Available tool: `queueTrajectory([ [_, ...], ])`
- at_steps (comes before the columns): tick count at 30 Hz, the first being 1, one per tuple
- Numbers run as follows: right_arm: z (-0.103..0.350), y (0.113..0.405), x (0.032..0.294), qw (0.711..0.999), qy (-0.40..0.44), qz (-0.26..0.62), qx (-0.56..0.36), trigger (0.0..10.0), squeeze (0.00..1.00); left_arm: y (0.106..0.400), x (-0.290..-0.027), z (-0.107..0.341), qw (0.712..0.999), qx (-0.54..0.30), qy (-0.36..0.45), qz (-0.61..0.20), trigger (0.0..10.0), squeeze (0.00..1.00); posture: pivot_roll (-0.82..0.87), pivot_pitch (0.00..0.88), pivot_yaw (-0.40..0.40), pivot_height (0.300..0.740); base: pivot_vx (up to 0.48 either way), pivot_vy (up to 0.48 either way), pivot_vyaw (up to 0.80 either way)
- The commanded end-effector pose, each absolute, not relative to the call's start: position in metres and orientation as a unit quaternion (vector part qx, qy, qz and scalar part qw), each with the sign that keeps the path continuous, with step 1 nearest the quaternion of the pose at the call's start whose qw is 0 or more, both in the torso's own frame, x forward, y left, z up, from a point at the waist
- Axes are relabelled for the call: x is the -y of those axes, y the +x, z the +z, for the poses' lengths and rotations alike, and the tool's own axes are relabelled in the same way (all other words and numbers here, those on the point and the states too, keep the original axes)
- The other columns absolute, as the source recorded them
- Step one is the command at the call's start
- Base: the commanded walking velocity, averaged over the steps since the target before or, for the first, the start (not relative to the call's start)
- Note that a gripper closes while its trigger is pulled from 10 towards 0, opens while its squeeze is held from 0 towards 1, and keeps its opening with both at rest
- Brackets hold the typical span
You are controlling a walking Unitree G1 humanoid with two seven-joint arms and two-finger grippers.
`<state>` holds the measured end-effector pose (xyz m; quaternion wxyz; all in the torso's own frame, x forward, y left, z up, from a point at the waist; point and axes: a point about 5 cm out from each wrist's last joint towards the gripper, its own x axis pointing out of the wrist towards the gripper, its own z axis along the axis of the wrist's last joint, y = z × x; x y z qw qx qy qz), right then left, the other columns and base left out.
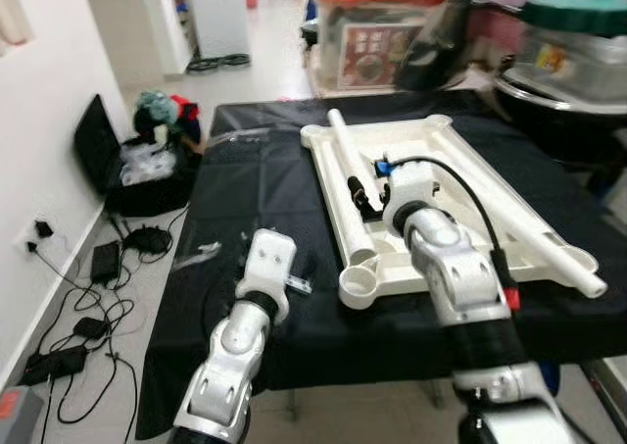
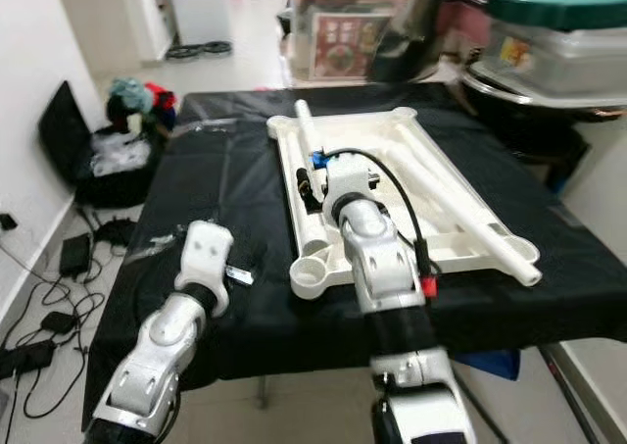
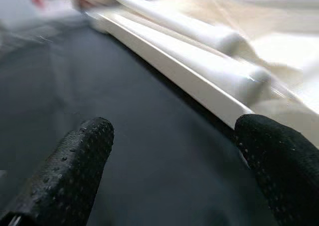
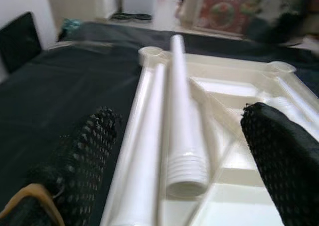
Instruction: Building children table
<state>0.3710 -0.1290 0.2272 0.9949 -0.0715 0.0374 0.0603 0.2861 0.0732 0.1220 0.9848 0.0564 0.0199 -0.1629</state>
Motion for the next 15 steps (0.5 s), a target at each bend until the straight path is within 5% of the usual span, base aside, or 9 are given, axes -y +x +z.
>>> queueTrajectory([
  [1, 0.218, 0.377, 0.128, 0.993, -0.06, 0.069, -0.077, 10.0, 0.0, 0.283, -0.073, 0.119, 0.982, -0.033, 0.054, -0.176, 10.0, 0.0, 0.09, 0.0, -0.007, 0.74, 0.0, 0.0, 0.0],
  [9, 0.212, 0.396, 0.124, 0.984, -0.063, 0.085, -0.144, 10.0, 0.0, 0.272, -0.062, 0.116, 0.971, -0.051, 0.055, -0.227, 10.0, 0.0, 0.11, 0.033, -0.028, 0.74, 0.0, 0.0, 0.0],
  [15, 0.237, 0.409, 0.112, 0.968, -0.216, 0.125, -0.034, 10.0, 0.0, 0.256, -0.058, 0.117, 0.966, -0.059, 0.046, -0.249, 10.0, 0.0, 0.13, 0.07, -0.049, 0.74, 0.0, 0.0, 0.0],
])
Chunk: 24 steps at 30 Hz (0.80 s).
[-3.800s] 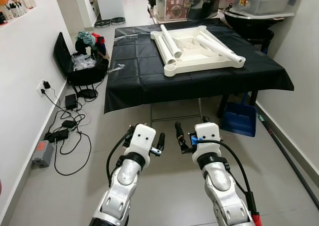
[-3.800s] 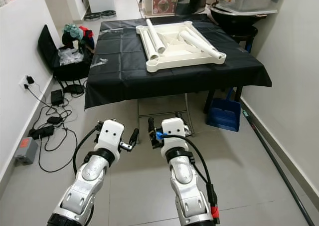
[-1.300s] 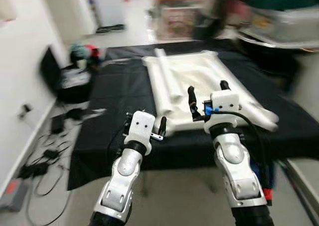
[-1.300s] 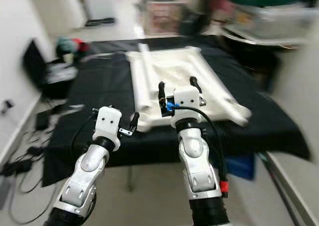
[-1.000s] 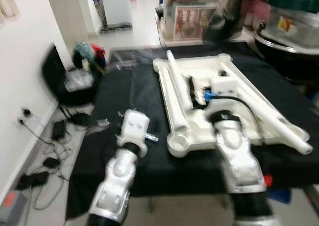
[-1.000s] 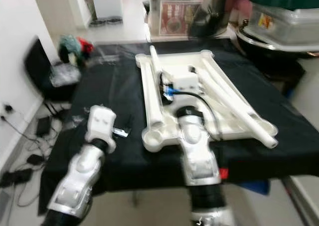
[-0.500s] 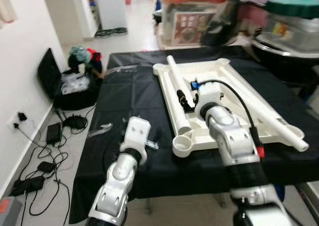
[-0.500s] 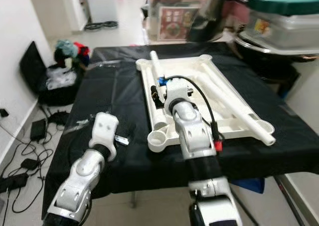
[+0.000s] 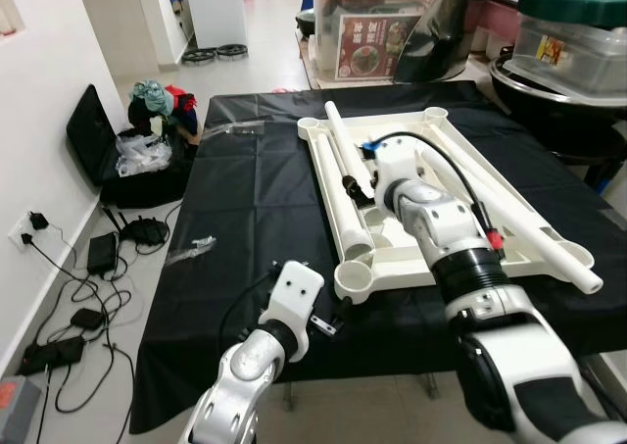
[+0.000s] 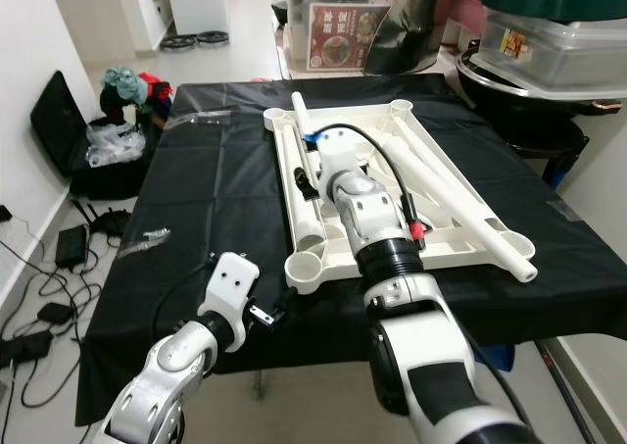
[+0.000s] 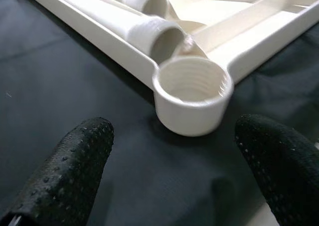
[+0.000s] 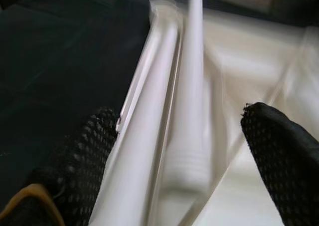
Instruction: Building children table
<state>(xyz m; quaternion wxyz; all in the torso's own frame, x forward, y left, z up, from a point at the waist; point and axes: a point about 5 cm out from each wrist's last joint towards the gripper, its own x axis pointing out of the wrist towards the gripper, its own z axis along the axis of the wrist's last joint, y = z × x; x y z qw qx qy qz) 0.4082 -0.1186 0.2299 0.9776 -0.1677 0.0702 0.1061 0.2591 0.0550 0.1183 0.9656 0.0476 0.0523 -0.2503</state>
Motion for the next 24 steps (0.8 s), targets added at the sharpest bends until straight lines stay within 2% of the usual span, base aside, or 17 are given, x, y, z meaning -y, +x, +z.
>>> queueTrajectory([
  [1, 0.237, 0.409, 0.112, 0.968, -0.216, 0.125, -0.034, 10.0, 0.0, 0.256, -0.058, 0.117, 0.966, -0.059, 0.046, -0.249, 10.0, 0.0, 0.13, 0.07, -0.049, 0.74, 0.0, 0.0, 0.0],
  [2, 0.237, 0.406, 0.109, 0.955, -0.251, 0.16, -0.016, 10.0, 0.0, 0.253, -0.058, 0.117, 0.965, -0.061, 0.042, -0.25, 10.0, 0.0, 0.12, 0.086, -0.053, 0.74, 0.0, 0.0, 0.0],
  [5, 0.235, 0.404, 0.108, 0.945, -0.27, 0.184, -0.011, 10.0, 0.0, 0.25, -0.058, 0.116, 0.965, -0.064, 0.039, -0.252, 10.0, 0.0, 0.12, 0.086, -0.053, 0.74, 0.0, 0.0, 0.0],
  [6, 0.231, 0.399, 0.109, 0.933, -0.287, 0.217, -0.008, 10.0, 0.0, 0.249, -0.058, 0.117, 0.964, -0.064, 0.036, -0.255, 10.0, 0.0, 0.12, 0.095, -0.052, 0.74, 0.0, 0.0, 0.0],
  [8, 0.231, 0.399, 0.109, 0.933, -0.287, 0.217, -0.008, 10.0, 0.0, 0.249, -0.058, 0.117, 0.964, -0.064, 0.036, -0.255, 10.0, 0.0, 0.12, 0.095, -0.052, 0.74, 0.0, 0.0, 0.0],
  [9, 0.227, 0.396, 0.113, 0.921, -0.311, 0.235, -0.007, 10.0, 0.0, 0.248, -0.057, 0.117, 0.963, -0.063, 0.036, -0.259, 10.0, 0.0, 0.12, 0.099, -0.054, 0.74, 0.0, 0.0, 0.0],
  [10, 0.227, 0.396, 0.113, 0.921, -0.311, 0.235, -0.007, 10.0, 0.0, 0.248, -0.057, 0.117, 0.963, -0.063, 0.036, -0.259, 10.0, 0.0, 0.12, 0.099, -0.054, 0.74, 0.0, 0.0, 0.0],
  [12, 0.218, 0.391, 0.125, 0.889, -0.38, 0.256, -0.021, 10.0, 0.0, 0.246, -0.057, 0.118, 0.962, -0.062, 0.039, -0.263, 10.0, 0.0, 0.11, 0.103, -0.045, 0.74, 0.0, 0.0, 0.0],
  [14, 0.215, 0.389, 0.129, 0.878, -0.4, 0.261, -0.028, 10.0, 0.0, 0.245, -0.058, 0.118, 0.962, -0.063, 0.041, -0.264, 10.0, 0.0, 0.11, 0.103, -0.045, 0.74, 0.0, 0.0, 0.0],
  [16, 0.204, 0.385, 0.142, 0.843, -0.458, 0.277, -0.054, 10.0, 0.0, 0.244, -0.058, 0.118, 0.961, -0.067, 0.044, -0.264, 10.0, 0.0, 0.11, 0.102, -0.041, 0.74, 0.0, 0.0, 0.0],
  [19, 0.204, 0.385, 0.142, 0.843, -0.458, 0.277, -0.054, 10.0, 0.0, 0.244, -0.058, 0.118, 0.961, -0.067, 0.044, -0.264, 10.0, 0.0, 0.11, 0.102, -0.041, 0.74, 0.0, 0.0, 0.0],
  [24, 0.198, 0.371, 0.155, 0.811, -0.488, 0.308, -0.095, 10.0, 0.0, 0.245, -0.059, 0.118, 0.961, -0.071, 0.048, -0.264, 10.0, 0.0, 0.11, 0.099, -0.03, 0.74, 0.0, 0.0, 0.0],
])
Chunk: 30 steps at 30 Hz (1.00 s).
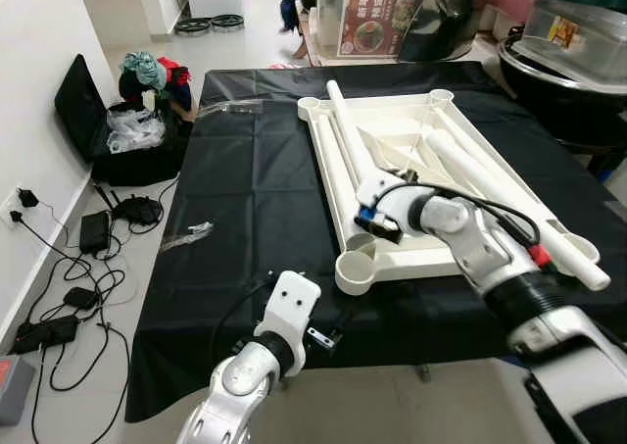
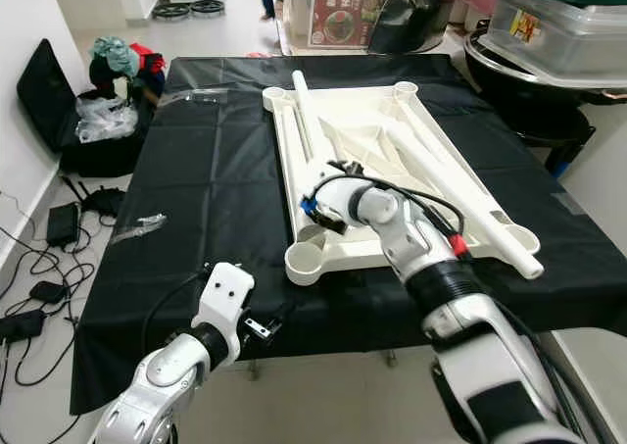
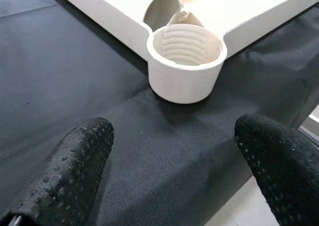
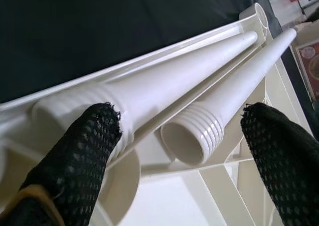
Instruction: Building children table
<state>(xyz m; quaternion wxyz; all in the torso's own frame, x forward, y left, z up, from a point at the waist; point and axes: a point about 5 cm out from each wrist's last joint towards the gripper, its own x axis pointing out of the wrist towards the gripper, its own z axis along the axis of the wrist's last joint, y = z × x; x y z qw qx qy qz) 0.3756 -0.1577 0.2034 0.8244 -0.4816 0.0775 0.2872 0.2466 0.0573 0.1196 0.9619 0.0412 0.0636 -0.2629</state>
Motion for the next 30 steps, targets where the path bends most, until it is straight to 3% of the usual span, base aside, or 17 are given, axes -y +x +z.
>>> queueTrajectory([
  [1, 0.198, 0.368, 0.154, 0.81, -0.485, 0.315, -0.099, 10.0, 0.0, 0.245, -0.059, 0.118, 0.961, -0.071, 0.049, -0.264, 10.0, 0.0, 0.11, 0.099, -0.03, 0.74, 0.0, 0.0, 0.0],
  [30, 0.192, 0.35, 0.14, 0.783, -0.536, 0.302, -0.092, 10.0, 0.0, 0.248, -0.061, 0.119, 0.961, -0.07, 0.057, -0.261, 10.0, 0.0, 0.1, 0.106, -0.022, 0.74, 0.0, 0.0, 0.0],
])
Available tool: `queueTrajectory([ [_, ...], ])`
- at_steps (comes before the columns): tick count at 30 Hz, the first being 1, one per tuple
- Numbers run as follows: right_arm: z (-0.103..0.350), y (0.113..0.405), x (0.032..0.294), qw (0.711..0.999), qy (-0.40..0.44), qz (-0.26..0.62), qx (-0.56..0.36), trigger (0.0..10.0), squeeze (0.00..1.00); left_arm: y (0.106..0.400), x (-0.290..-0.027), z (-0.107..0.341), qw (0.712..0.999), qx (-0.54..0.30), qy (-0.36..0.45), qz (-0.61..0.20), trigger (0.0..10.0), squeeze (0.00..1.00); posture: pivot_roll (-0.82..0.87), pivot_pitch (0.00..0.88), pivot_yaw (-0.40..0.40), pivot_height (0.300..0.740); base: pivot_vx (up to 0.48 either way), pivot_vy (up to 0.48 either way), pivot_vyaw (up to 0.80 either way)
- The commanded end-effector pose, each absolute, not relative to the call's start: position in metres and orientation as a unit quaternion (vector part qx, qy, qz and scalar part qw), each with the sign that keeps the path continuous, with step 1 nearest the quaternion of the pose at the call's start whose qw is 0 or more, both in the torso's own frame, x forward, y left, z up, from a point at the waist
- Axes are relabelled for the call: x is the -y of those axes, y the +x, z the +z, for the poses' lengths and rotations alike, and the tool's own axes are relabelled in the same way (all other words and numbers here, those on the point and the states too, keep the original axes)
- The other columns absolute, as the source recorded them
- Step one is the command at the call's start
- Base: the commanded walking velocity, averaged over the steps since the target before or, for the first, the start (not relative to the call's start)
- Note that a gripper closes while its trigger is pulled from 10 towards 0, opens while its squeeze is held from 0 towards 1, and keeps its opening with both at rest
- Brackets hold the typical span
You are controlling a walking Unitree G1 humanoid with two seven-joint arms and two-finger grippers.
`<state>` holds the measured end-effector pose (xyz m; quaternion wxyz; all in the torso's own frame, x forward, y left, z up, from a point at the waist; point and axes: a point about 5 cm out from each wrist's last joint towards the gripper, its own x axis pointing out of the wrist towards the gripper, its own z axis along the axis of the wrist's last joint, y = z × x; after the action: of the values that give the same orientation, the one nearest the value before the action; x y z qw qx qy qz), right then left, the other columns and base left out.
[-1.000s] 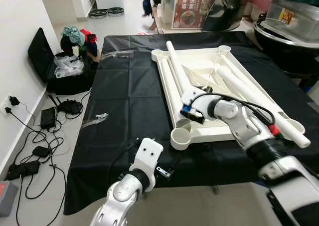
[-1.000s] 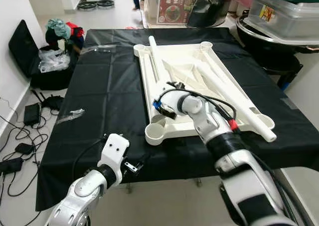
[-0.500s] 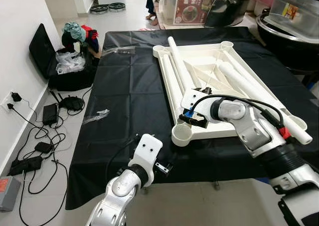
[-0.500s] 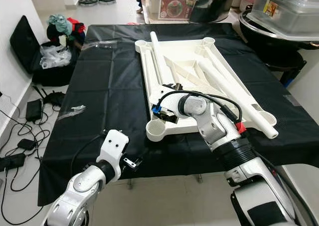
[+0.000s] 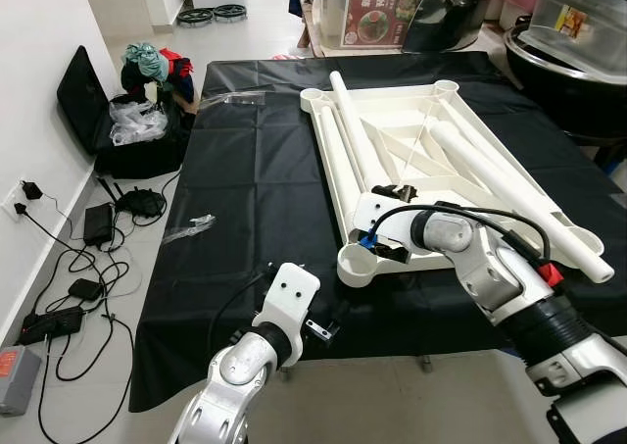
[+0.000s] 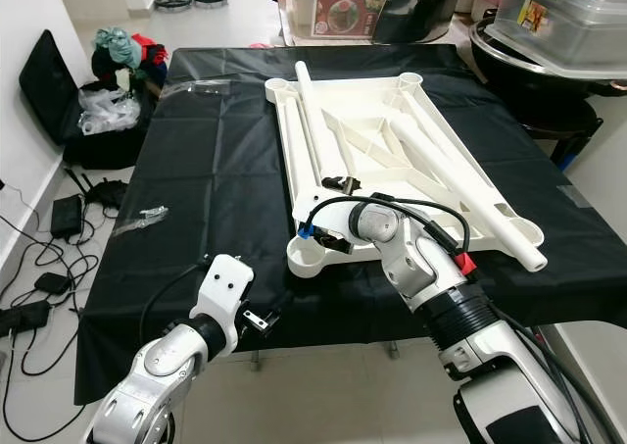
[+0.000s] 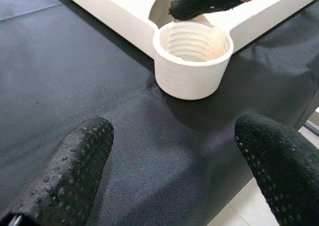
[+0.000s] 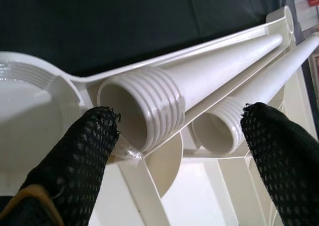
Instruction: Building children table
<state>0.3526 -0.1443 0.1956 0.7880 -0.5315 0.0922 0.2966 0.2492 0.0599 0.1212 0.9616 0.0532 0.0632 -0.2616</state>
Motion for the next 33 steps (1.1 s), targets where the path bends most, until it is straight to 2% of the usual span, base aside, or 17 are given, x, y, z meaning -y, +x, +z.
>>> queueTrajectory([
  [1, 0.192, 0.35, 0.14, 0.783, -0.536, 0.302, -0.092, 10.0, 0.0, 0.248, -0.061, 0.119, 0.961, -0.07, 0.057, -0.261, 10.0, 0.0, 0.1, 0.106, -0.022, 0.74, 0.0, 0.0, 0.0],
  [22, 0.195, 0.364, 0.136, 0.783, -0.577, 0.22, -0.071, 10.0, 0.0, 0.246, -0.06, 0.122, 0.963, -0.068, 0.052, -0.255, 10.0, 0.0, 0.1, 0.132, -0.035, 0.74, 0.0, 0.0, 0.0],
  [26, 0.2, 0.365, 0.132, 0.781, -0.591, 0.196, -0.042, 10.0, 0.0, 0.246, -0.06, 0.122, 0.963, -0.068, 0.049, -0.254, 10.0, 0.0, 0.1, 0.141, -0.029, 0.74, 0.0, 0.0, 0.0],
  [33, 0.202, 0.366, 0.128, 0.796, -0.578, 0.18, -0.027, 10.0, 0.0, 0.246, -0.06, 0.123, 0.963, -0.069, 0.049, -0.255, 10.0, 0.0, 0.1, 0.146, -0.029, 0.74, 0.0, 0.0, 0.0],
])
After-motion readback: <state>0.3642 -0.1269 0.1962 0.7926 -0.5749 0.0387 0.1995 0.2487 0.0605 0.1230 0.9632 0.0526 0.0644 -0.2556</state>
